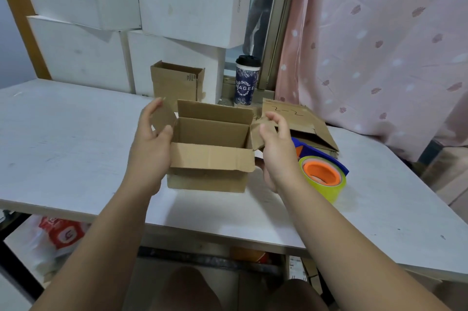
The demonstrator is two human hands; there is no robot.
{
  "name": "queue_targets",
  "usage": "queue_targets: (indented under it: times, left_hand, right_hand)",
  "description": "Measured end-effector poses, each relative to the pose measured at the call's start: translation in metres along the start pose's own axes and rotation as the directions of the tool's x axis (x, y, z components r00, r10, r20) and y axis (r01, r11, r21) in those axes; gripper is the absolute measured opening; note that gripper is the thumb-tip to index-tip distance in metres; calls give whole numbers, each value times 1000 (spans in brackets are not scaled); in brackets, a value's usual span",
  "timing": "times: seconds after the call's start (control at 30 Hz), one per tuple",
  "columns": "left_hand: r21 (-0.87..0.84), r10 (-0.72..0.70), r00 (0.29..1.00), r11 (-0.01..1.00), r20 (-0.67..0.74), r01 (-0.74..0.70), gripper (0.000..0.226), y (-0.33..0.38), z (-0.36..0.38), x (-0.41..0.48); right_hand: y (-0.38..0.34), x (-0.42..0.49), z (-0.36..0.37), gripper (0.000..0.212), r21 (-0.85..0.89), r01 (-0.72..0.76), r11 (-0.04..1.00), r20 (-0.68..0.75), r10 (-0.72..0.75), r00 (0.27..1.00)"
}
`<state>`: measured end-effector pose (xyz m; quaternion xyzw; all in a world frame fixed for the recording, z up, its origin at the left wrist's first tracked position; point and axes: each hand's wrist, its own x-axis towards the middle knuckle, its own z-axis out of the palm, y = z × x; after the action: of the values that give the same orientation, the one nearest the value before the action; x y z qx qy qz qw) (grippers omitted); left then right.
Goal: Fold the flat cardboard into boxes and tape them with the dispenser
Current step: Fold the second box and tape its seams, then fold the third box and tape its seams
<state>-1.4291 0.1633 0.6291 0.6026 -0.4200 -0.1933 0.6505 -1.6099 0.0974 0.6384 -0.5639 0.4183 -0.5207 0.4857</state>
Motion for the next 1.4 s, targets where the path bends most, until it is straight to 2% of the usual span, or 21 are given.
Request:
queue_targets:
  times: [0.03, 0.1, 0.17, 0.2, 0.27, 0.3, 0.37, 0.43, 0.5, 0.6, 0.7, 0.9, 1.03, 1.2, 1.4]
  left_hand:
    - [-86, -34, 999, 996, 28, 36, 40, -4, -3, 1]
    - [-330, -58, 979, 936, 194, 120, 51, -14, -11, 4]
    - [-514, 23, 918, 834, 395, 200, 69, -30, -22, 9]
    - [-509, 79, 882, 839, 464, 192, 71, -36, -27, 9]
    - [-355, 126, 842, 931, 525, 81, 56, -45, -33, 10]
    - [-280, 118, 858, 960, 499, 31, 53, -50, -34, 11]
    - [-224, 65, 927, 974, 370, 21, 55, -55, -33, 18]
    - [-195, 7, 976, 980, 217, 36, 44, -56, -33, 29]
    - [-131, -22, 992, 991, 121, 38, 35, -58, -32, 44]
    - [44, -70, 997, 997, 13, 70, 33, -67, -28, 70]
    - [209, -101, 995, 973, -6, 100, 40, -86, -22, 90]
    - [322, -127, 976, 930, -177, 180, 44, -109, -18, 138]
    - [287, -132, 957, 935, -257, 206, 59, -114, -13, 158]
    - [389, -107, 978, 906, -177, 169, 76, -119, -6, 177]
    - [449, -31, 966, 881, -257, 148, 79, -120, 4, 175]
  right_hand:
    - [4, 0, 1, 36, 100, -59, 993, 15, 57, 998]
    - [12, -1, 4, 56, 277, -165, 947, 123, 135, 983]
    - [17, -4, 6, 55, 343, -231, 910, 244, 152, 958]
    - [22, -4, 7, 56, 361, -246, 899, 291, 142, 946]
    - [31, -3, 10, 59, 433, -287, 854, 352, 133, 926]
    - [35, -3, 12, 59, 465, -309, 830, 376, 131, 917]
    - [40, 0, 20, 63, 462, -316, 829, 420, 109, 901]
    - [42, 4, 31, 69, 369, -269, 889, 464, 75, 883]
    - [47, 13, 42, 71, 258, -215, 942, 475, 70, 877]
    - [52, 29, 68, 75, -67, -62, 996, 327, 80, 942]
    - [61, 48, 98, 72, -273, -27, 962, 150, 70, 986]
    - [82, 93, 135, 46, -512, 37, 858, 112, 24, 993]
    - [89, 117, 147, 42, -576, 66, 815, 101, -9, 995]
    - [96, 139, 152, 40, -543, 53, 838, 60, -24, 998]
    - [100, 143, 151, 39, -578, 71, 813, 75, -34, 997]
